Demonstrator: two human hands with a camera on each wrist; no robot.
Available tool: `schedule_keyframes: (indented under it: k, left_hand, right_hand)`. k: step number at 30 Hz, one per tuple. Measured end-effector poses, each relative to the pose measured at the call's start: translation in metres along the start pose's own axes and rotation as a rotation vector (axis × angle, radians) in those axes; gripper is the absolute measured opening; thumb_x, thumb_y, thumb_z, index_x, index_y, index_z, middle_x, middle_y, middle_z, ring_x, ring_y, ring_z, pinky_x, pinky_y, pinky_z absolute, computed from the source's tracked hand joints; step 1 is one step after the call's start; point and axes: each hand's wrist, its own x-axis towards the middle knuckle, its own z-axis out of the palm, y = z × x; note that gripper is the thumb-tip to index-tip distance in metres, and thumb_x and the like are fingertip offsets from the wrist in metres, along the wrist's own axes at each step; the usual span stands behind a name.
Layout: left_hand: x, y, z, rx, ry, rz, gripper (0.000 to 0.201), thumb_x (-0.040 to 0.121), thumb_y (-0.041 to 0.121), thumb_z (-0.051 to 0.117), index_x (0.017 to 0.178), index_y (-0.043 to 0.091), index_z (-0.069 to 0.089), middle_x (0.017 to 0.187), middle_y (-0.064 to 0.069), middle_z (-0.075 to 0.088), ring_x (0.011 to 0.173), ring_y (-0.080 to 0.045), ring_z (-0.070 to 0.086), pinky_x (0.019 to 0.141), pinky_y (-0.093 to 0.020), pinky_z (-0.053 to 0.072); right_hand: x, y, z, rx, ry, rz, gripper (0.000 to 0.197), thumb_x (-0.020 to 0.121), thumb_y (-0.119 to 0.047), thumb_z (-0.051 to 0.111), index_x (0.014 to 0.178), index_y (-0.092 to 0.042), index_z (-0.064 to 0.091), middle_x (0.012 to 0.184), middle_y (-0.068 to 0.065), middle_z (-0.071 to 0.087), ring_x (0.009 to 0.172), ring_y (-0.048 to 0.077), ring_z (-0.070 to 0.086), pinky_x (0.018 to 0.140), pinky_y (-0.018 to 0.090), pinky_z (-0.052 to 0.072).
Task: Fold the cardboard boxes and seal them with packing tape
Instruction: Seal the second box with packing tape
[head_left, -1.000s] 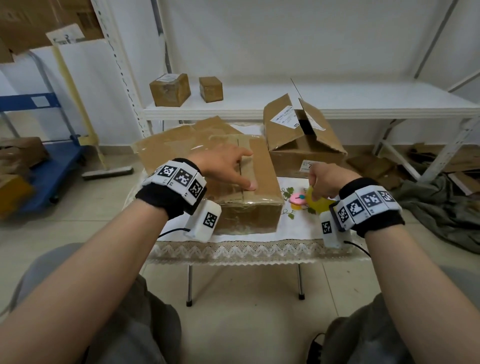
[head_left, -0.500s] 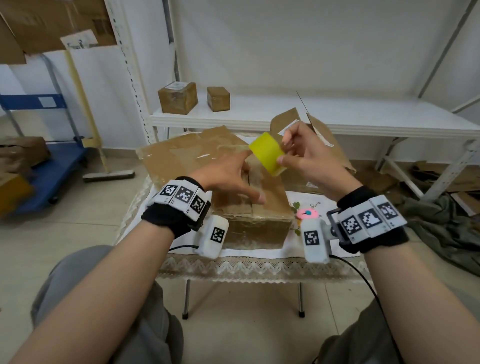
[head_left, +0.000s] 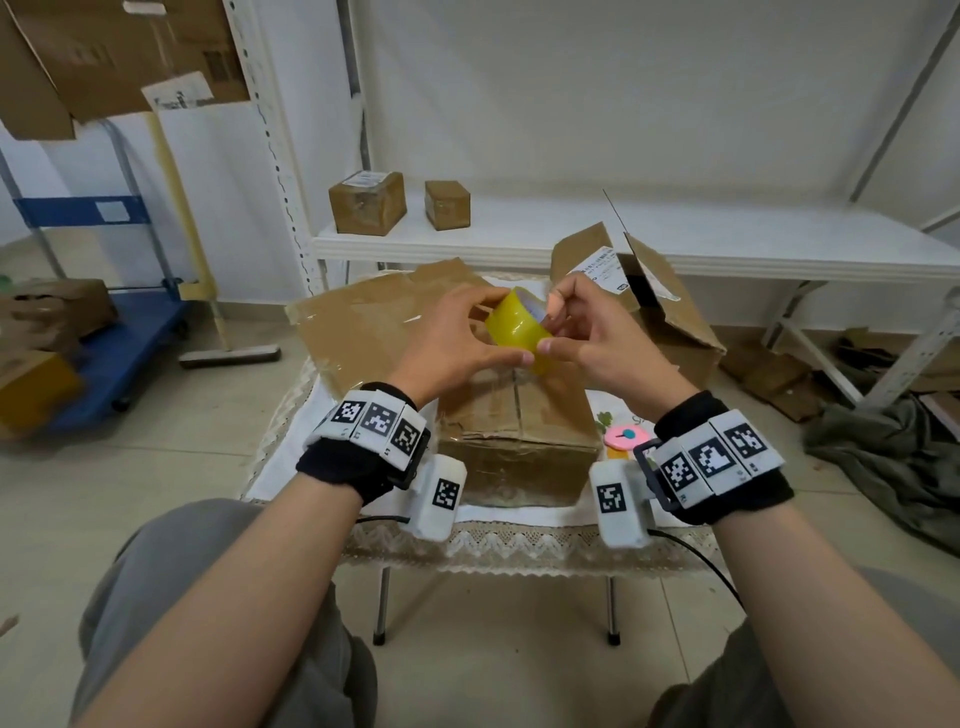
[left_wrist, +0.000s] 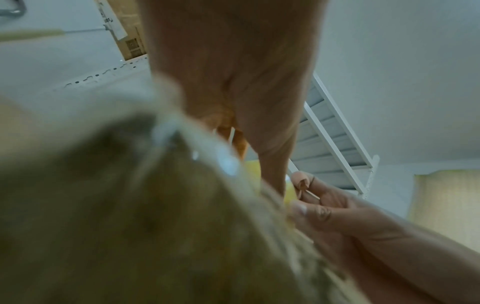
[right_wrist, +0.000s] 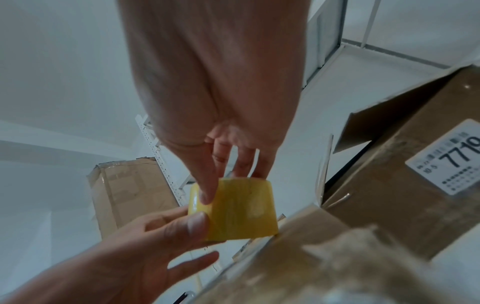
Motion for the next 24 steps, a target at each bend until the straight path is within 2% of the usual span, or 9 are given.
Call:
schedule_keyframes:
  k: [6, 10, 15, 20, 22, 24]
  left_hand:
    - [-0.002, 0.0062, 0.0029, 0.077, 0.132, 0.132, 0.068, 0.063, 0.031, 0.093, 0.125, 0.019, 0.068, 0.117, 0.002, 0.061, 0.106, -0.01, 0.057, 0.096, -0.024, 0.045]
    - [-0.0018, 0.0083, 0.004, 0.106, 0.164, 0.209, 0.059, 0.066, 0.028, 0.091, 0.121, 0.018, 0.071, 0.113, 0.003, 0.062, 0.103, -0.008, 0.056, 0.096, -0.028, 0.048]
    - [-0.0018, 0.0077, 0.0057, 0.14, 0.182, 0.262, 0.056, 0.069, 0.025, 0.089, 0.121, 0.016, 0.071, 0.111, 0.001, 0.062, 0.1, -0.007, 0.055, 0.093, -0.023, 0.048]
    - [-0.0041, 0.0075, 0.008, 0.17, 0.202, 0.352, 0.048, 0.074, 0.019, 0.086, 0.119, 0.015, 0.072, 0.107, 0.0, 0.063, 0.097, -0.01, 0.058, 0.09, -0.027, 0.051]
    - [-0.0046, 0.008, 0.0085, 0.18, 0.211, 0.387, 0.045, 0.075, 0.019, 0.085, 0.118, 0.014, 0.073, 0.106, -0.001, 0.064, 0.096, -0.012, 0.059, 0.088, -0.027, 0.052]
    - [-0.005, 0.0087, 0.0073, 0.18, 0.176, 0.399, 0.052, 0.074, 0.027, 0.086, 0.122, 0.015, 0.07, 0.111, 0.0, 0.062, 0.101, -0.009, 0.056, 0.091, -0.02, 0.047]
  right_hand:
    - [-0.0005, 0.0027, 0.0, 0.039, 0.067, 0.001, 0.031, 0.084, 0.008, 0.071, 0.098, -0.009, 0.05, 0.086, 0.011, 0.057, 0.076, 0.019, 0.053, 0.076, 0.033, 0.048]
    - [-0.0001, 0.0039, 0.0004, 0.032, 0.095, 0.009, 0.029, 0.084, 0.004, 0.073, 0.098, -0.007, 0.051, 0.086, 0.011, 0.059, 0.075, 0.019, 0.054, 0.075, 0.033, 0.051]
    - [0.0003, 0.0044, 0.0014, 0.035, 0.11, 0.018, 0.029, 0.084, 0.002, 0.075, 0.098, -0.009, 0.052, 0.092, 0.023, 0.061, 0.077, 0.019, 0.057, 0.079, 0.038, 0.055]
    - [-0.0002, 0.0016, 0.0031, 0.049, 0.136, 0.04, 0.028, 0.084, 0.002, 0.075, 0.097, -0.009, 0.052, 0.085, 0.008, 0.06, 0.077, 0.019, 0.056, 0.081, 0.042, 0.054]
    - [-0.0011, -0.0003, 0.0041, 0.071, 0.162, 0.034, 0.029, 0.084, 0.003, 0.074, 0.095, -0.011, 0.051, 0.083, 0.005, 0.059, 0.075, 0.017, 0.054, 0.076, 0.037, 0.051]
    - [-0.0017, -0.0026, 0.0057, 0.142, 0.195, 0.033, 0.029, 0.085, 0.004, 0.072, 0.094, -0.012, 0.049, 0.082, 0.004, 0.058, 0.076, 0.013, 0.054, 0.074, 0.029, 0.048]
